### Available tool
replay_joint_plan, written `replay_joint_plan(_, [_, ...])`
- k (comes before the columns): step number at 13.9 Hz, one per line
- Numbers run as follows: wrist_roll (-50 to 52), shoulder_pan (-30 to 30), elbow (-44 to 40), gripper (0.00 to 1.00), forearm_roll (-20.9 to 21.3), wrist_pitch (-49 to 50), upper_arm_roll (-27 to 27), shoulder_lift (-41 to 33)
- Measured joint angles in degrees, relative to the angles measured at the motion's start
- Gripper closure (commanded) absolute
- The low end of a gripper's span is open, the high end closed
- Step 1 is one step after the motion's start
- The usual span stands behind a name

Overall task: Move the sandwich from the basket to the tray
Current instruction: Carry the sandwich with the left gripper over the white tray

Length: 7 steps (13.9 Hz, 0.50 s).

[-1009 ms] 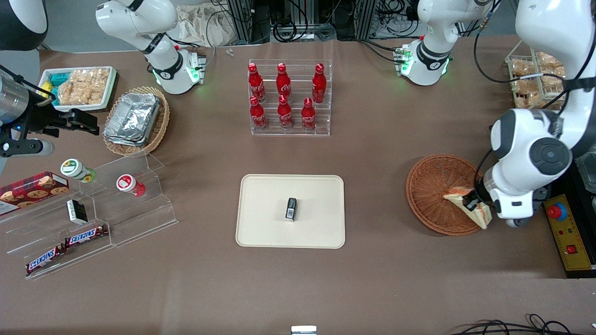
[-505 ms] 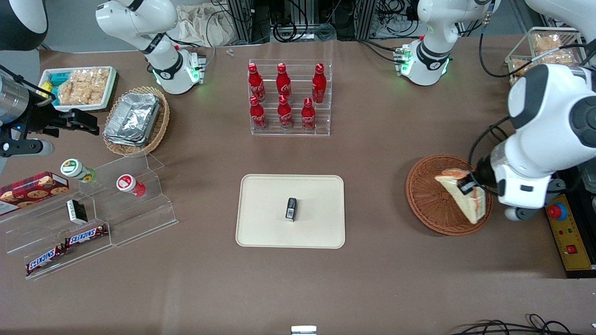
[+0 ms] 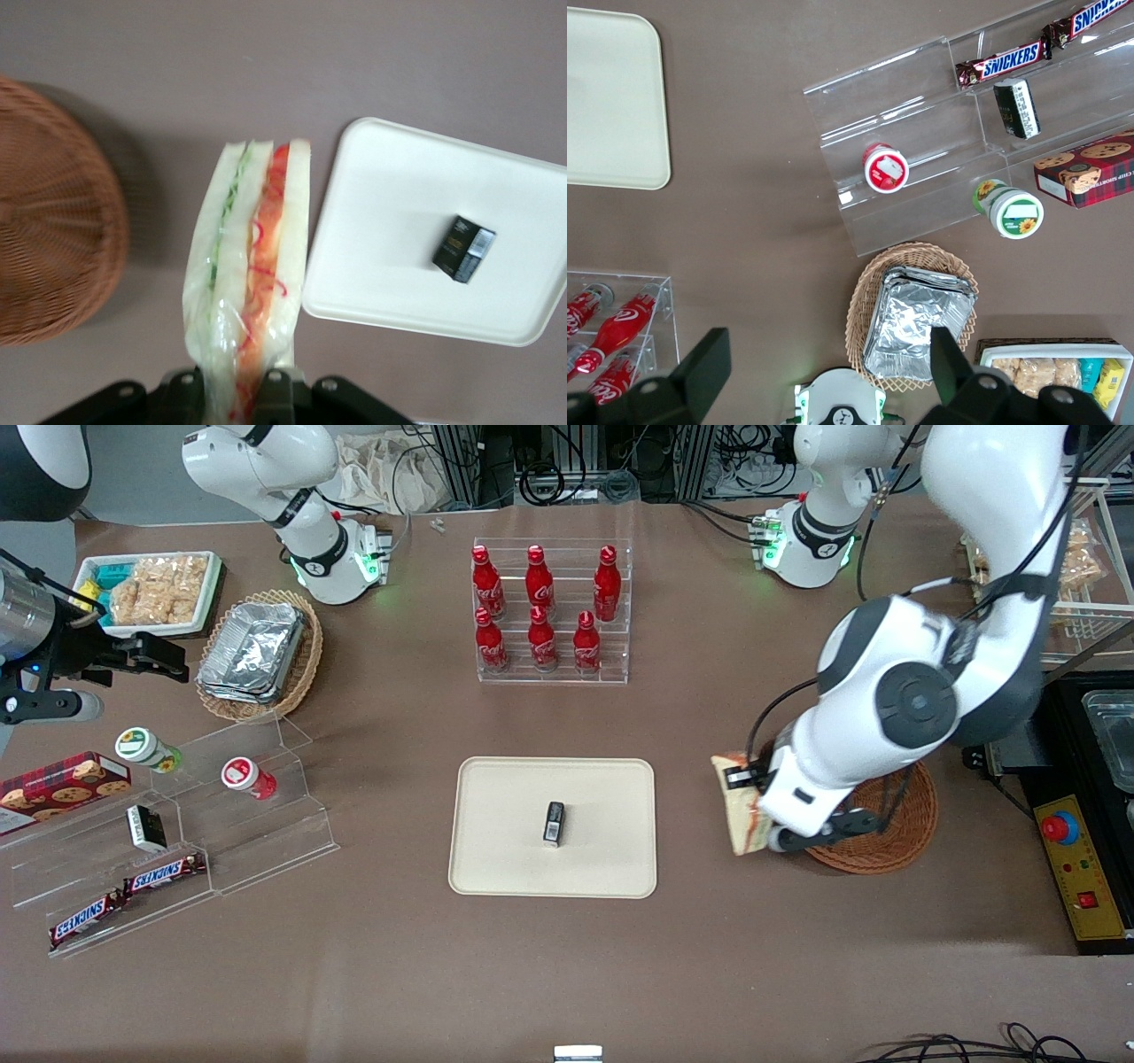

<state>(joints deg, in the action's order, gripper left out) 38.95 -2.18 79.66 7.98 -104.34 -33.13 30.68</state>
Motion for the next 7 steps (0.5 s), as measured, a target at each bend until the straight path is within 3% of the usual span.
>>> replay_joint_plan(3, [2.1,6.1,-1.0,1.00,7.4,-4.5,-0.1,6.0])
replay_joint_plan(7, [4.7,10.5,-2.5,1.00,10.0,-9.0,0.0,13.0])
